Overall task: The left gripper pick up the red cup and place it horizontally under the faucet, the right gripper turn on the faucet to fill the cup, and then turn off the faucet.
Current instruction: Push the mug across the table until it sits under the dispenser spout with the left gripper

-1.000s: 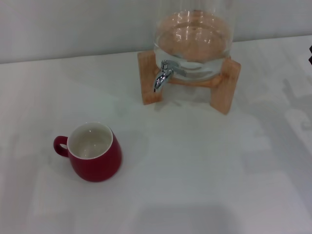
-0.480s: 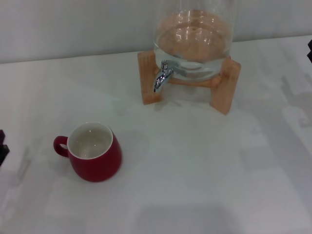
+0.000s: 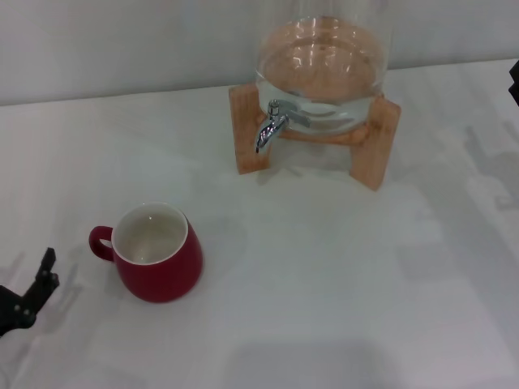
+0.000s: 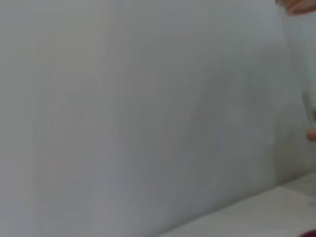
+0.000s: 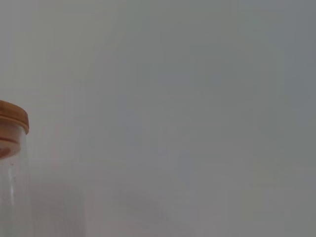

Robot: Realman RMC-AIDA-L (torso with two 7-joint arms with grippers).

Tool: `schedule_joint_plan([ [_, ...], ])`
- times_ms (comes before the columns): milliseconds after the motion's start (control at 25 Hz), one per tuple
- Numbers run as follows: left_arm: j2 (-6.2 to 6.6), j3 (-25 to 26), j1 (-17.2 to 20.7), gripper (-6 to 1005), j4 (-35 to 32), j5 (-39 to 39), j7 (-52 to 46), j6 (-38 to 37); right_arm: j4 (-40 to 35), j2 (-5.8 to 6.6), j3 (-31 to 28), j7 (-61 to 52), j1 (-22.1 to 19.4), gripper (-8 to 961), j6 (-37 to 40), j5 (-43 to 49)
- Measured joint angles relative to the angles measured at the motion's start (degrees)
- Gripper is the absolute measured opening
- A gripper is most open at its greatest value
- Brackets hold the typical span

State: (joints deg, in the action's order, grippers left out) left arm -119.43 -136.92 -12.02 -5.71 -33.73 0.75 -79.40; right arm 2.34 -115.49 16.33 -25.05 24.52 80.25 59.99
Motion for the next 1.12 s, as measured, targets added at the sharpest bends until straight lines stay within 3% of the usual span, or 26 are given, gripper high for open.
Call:
schedule_joint_plan([
  [600,0.16,-1.0,-2.0,887,0.1,0.6,0.4,5.3,0.2,0.0,0.1,-0.1,0.0,724,0.6,0.2],
  [1120,0.17,-1.1,-2.9,888,0.1,2.6,0.4,5.5,0.1,0.0,0.3,-0.2,0.0,724,1.1,0.2],
])
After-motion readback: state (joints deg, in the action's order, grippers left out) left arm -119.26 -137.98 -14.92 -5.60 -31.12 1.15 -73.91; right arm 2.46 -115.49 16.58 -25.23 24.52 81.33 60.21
